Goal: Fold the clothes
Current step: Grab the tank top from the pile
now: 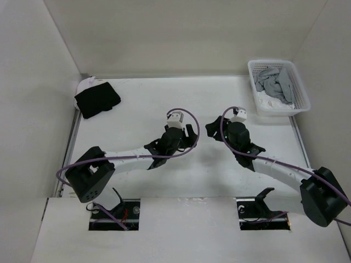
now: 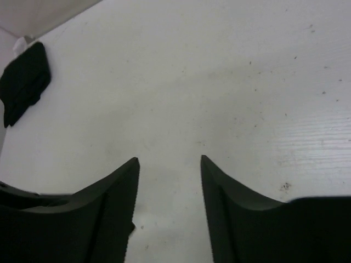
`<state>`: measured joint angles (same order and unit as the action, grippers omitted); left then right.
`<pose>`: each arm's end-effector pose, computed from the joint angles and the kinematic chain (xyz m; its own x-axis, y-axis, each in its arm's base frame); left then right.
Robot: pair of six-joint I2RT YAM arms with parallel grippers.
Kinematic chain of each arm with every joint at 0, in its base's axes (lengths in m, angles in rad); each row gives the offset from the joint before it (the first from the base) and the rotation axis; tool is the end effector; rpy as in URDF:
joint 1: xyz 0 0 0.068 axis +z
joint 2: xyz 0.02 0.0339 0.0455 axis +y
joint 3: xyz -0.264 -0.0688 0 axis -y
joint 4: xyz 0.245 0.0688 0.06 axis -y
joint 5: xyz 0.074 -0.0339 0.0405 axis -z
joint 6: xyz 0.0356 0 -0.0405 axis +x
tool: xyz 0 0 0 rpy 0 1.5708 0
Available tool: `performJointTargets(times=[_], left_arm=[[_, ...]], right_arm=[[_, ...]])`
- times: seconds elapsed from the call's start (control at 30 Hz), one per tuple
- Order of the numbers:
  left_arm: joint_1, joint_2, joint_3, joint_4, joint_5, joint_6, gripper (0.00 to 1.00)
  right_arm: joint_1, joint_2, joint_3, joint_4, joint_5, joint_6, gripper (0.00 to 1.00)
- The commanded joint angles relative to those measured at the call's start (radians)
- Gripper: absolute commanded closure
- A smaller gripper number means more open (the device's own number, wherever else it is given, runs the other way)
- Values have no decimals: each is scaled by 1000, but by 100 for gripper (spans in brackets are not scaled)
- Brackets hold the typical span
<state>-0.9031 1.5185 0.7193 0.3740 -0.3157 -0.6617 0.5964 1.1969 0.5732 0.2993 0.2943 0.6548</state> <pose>0.2058 -0.2431 0.1989 -0.5526 -0.2426 -0.7974 0.2938 0.8386 -0.4587 0.2209 0.1374 0.2304 -0.3980 0.4342 -0.8081 -0.0853 0.8595 0.5039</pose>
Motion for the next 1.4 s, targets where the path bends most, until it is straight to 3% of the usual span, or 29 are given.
performJointTargets(times=[0.0, 0.07, 0.17, 0.27, 0.33, 0.37, 0.43, 0.5, 0.6, 0.73, 0.8, 0.93, 1.23, 1.33, 1.37], left_arm=[[-39, 19, 57, 17, 90, 13, 30], [-55, 55, 65, 23, 112, 4, 31], [-82, 69, 66, 39, 102, 2, 32], [-99, 65, 62, 52, 95, 20, 38], [-98, 58, 51, 72, 102, 37, 50], [-93, 46, 42, 81, 112, 48, 65], [-82, 23, 26, 89, 118, 51, 78], [-67, 9, 12, 100, 118, 50, 79], [-35, 0, -12, 120, 132, 42, 71], [16, -9, -47, 157, 144, 34, 56], [45, -12, -64, 174, 158, 22, 54], [88, -12, -84, 203, 202, 5, 54], [151, -11, -109, 253, 260, -9, 53], [158, 2, -112, 266, 267, -19, 53], [161, 8, -113, 270, 271, -21, 53]], right_arm=[[-42, -22, 128, -66, 60, -23, 52], [-95, 18, 233, -118, 66, -43, 74], [-166, 69, 309, -129, 65, -60, 85], [-345, 191, 468, -164, 78, -95, 97], [-405, 234, 517, -175, 88, -95, 98], [-486, 284, 583, -199, 82, -93, 98], [-571, 343, 674, -244, 54, -83, 95], [-640, 427, 764, -262, 57, -93, 92], [-729, 590, 939, -350, 49, -107, 90], [-803, 757, 1082, -399, 97, -121, 67], [-835, 821, 1119, -391, 117, -124, 55], [-884, 934, 1194, -419, 102, -129, 43], [-916, 1121, 1375, -494, 82, -142, 38], [-919, 1171, 1448, -534, 72, -138, 41], [-919, 1187, 1476, -546, 72, -144, 48]])
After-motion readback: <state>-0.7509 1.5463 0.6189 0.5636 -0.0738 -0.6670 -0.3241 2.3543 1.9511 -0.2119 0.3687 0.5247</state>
